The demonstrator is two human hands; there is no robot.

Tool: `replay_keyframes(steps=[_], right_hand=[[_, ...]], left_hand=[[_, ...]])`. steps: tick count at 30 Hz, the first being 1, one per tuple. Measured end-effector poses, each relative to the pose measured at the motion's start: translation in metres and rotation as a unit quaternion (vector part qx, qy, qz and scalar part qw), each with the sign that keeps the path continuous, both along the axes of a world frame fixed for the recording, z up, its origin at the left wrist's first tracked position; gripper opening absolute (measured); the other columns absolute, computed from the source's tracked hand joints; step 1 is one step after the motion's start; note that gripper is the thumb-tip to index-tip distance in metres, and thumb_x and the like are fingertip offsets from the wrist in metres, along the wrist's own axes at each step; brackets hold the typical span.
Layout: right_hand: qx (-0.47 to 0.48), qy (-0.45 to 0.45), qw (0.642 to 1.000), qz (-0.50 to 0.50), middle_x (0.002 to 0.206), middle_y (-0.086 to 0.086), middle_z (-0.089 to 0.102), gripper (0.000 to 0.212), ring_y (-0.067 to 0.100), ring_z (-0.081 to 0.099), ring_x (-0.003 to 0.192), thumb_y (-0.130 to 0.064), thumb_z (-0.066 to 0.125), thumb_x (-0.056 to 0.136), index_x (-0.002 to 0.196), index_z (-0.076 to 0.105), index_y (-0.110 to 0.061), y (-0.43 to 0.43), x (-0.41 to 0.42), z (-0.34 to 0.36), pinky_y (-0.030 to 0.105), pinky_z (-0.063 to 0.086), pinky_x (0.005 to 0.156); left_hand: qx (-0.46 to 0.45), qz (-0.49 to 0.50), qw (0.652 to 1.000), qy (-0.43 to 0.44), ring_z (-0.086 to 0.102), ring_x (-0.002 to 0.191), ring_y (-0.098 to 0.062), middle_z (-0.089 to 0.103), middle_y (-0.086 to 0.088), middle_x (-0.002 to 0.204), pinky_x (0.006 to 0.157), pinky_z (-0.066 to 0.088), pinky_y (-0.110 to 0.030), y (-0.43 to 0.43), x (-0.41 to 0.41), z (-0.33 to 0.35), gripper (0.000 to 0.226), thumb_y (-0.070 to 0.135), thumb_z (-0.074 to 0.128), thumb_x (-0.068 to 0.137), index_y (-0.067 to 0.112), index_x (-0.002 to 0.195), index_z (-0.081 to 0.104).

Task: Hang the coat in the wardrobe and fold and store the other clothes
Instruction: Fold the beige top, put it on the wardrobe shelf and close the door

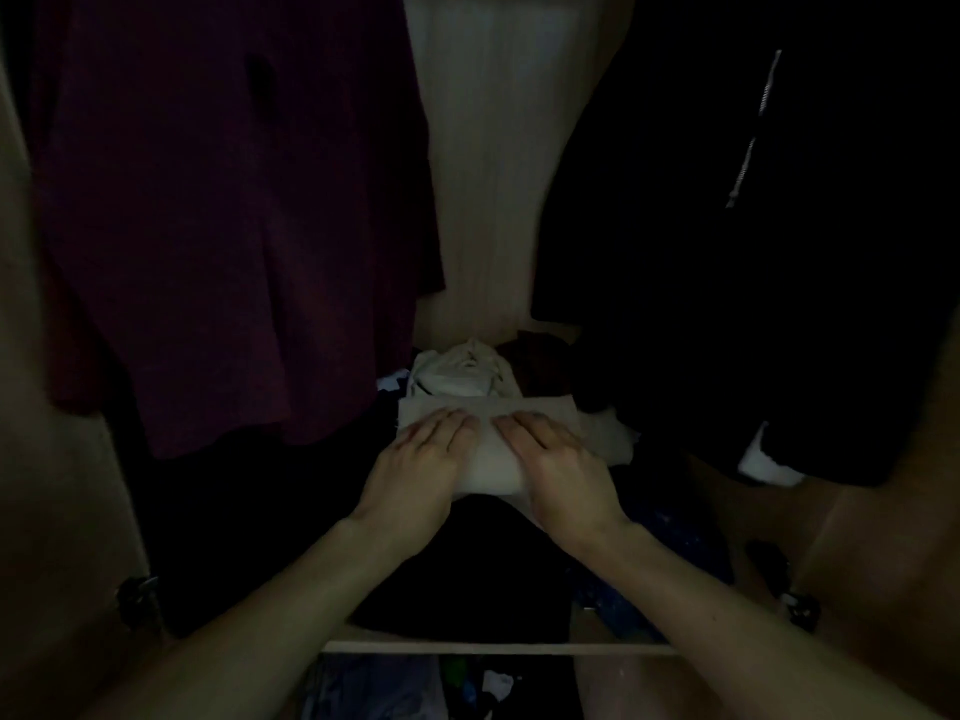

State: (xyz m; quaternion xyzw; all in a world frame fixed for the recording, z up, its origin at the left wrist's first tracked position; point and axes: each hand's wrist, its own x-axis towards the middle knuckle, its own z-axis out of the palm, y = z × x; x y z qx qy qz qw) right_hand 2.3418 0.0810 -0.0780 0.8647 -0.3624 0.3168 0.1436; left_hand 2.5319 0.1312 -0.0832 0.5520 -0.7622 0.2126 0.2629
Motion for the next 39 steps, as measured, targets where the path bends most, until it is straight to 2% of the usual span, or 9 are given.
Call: replay_keyframes(steps=[4,8,11,15,19,28,32,34,39], right_hand=[[-0.025,-0.017,1.000,-0.003,0.134,0.011,0.059,0.088,0.030,0.058,0.121,-0.019,0.093,0.061,0.139,0.053,-0.015,-0.028,0.006,-0.012,0.037,0.047,0.099],[-0.037,-0.074,0.996,0.024,0.143,0.017,0.050,0.072,0.036,0.045,0.134,-0.002,0.069,0.078,0.145,0.044,-0.010,-0.060,0.015,-0.019,0.049,0.028,0.115],[-0.004,-0.081,0.997,0.015,0.140,0.020,0.053,0.059,0.039,0.050,0.130,-0.014,0.045,0.084,0.142,0.048,-0.007,-0.075,0.020,-0.046,0.056,0.038,0.109],[0.092,0.007,0.996,-0.004,0.133,0.015,0.061,0.057,0.034,0.061,0.120,-0.027,0.039,0.083,0.134,0.059,-0.009,-0.075,0.019,-0.131,0.052,0.055,0.091],[0.104,0.021,0.994,0.009,0.138,0.013,0.058,0.052,0.030,0.057,0.126,-0.031,0.042,0.091,0.137,0.057,-0.014,-0.073,0.010,-0.168,0.051,0.044,0.105],[0.125,0.035,0.991,-0.008,0.136,0.016,0.059,0.052,0.033,0.061,0.120,-0.022,0.042,0.086,0.133,0.061,-0.012,-0.080,0.015,-0.160,0.047,0.047,0.102],[0.126,0.028,0.991,0.032,0.146,0.020,0.048,0.074,0.040,0.049,0.132,0.005,0.069,0.072,0.143,0.050,-0.010,-0.083,0.015,-0.134,0.056,0.034,0.110],[0.085,0.005,0.996,0.026,0.142,0.019,0.052,0.078,0.038,0.052,0.130,0.003,0.076,0.067,0.141,0.053,-0.009,-0.080,0.018,-0.119,0.055,0.043,0.106],[0.036,-0.011,0.999,0.037,0.138,0.016,0.057,0.050,0.033,0.054,0.129,-0.021,0.043,0.088,0.134,0.060,-0.008,-0.052,0.021,-0.147,0.056,0.045,0.104]], left_hand=[[-0.037,-0.002,0.999,-0.011,0.061,0.120,-0.030,0.063,-0.016,0.130,0.101,0.045,-0.042,-0.021,0.005,-0.001,0.073,-0.004,0.077,0.059,0.001,0.130,0.060],[-0.062,0.001,0.998,-0.031,0.052,0.131,-0.031,0.055,-0.017,0.139,0.111,0.039,-0.049,-0.052,0.010,0.000,0.057,0.004,0.056,0.080,-0.001,0.137,0.052],[-0.027,0.003,0.999,-0.033,0.052,0.129,-0.032,0.057,-0.016,0.137,0.106,0.042,-0.055,-0.078,0.011,-0.030,0.055,0.011,0.043,0.084,0.002,0.138,0.045],[0.091,-0.027,0.995,-0.040,0.052,0.125,-0.028,0.061,-0.012,0.133,0.092,0.052,-0.054,-0.079,0.015,-0.112,0.059,0.020,0.056,0.080,0.009,0.137,0.043],[0.139,-0.021,0.990,-0.026,0.039,0.131,-0.023,0.058,-0.011,0.137,0.094,0.048,-0.062,-0.069,0.013,-0.154,0.055,0.023,0.037,0.086,0.008,0.136,0.054],[0.138,-0.044,0.989,0.011,0.039,0.130,-0.023,0.059,-0.013,0.135,0.089,0.051,-0.061,-0.076,0.016,-0.151,0.055,0.015,0.036,0.083,0.010,0.138,0.042],[0.082,-0.055,0.995,0.018,0.051,0.126,-0.026,0.063,-0.012,0.131,0.094,0.051,-0.052,-0.077,0.022,-0.132,0.073,-0.002,0.071,0.066,0.008,0.135,0.049],[0.019,-0.053,0.998,0.016,0.056,0.124,-0.028,0.063,-0.012,0.131,0.098,0.050,-0.049,-0.074,0.022,-0.116,0.055,0.002,0.055,0.077,0.006,0.132,0.058],[0.015,-0.050,0.997,-0.049,0.057,0.126,-0.028,0.058,-0.012,0.138,0.107,0.039,-0.047,-0.053,0.029,-0.139,0.053,0.009,0.037,0.085,0.005,0.133,0.060]])
